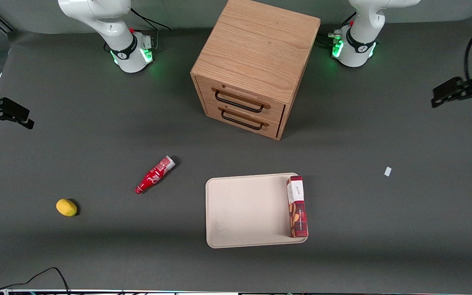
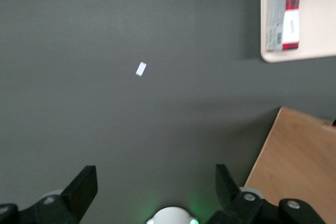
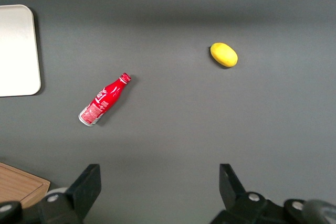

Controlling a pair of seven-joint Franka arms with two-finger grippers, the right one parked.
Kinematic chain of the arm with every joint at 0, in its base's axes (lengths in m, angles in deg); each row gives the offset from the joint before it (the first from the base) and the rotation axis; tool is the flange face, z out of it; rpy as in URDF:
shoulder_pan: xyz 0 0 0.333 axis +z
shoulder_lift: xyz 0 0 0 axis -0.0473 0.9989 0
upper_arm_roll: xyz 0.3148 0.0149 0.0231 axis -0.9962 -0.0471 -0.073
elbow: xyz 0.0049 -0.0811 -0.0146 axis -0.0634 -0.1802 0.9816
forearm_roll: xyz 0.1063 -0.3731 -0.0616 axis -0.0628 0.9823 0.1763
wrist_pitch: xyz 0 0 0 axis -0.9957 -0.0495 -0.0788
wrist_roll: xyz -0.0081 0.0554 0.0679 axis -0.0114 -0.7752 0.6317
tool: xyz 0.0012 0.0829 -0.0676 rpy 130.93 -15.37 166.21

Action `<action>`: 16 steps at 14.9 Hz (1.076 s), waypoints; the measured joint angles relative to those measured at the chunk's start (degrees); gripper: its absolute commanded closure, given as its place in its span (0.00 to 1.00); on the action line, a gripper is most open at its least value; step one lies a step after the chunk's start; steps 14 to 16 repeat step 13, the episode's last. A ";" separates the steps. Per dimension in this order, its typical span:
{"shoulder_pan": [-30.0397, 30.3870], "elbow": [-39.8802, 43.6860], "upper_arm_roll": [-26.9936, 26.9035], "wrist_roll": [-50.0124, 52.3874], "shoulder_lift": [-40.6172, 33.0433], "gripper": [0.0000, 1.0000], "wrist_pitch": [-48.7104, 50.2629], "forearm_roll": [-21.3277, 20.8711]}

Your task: Place red cookie box on tray

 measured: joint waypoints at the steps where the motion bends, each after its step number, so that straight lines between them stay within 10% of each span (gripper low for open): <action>1: 0.01 -3.00 -1.01 -1.70 -1.91 0.00 -0.92 0.11; 6: -0.07 -19.21 -2.20 -3.47 -11.50 0.00 -9.18 0.26; 16: -0.36 -12.19 -2.09 -3.83 -9.05 0.00 -3.66 0.23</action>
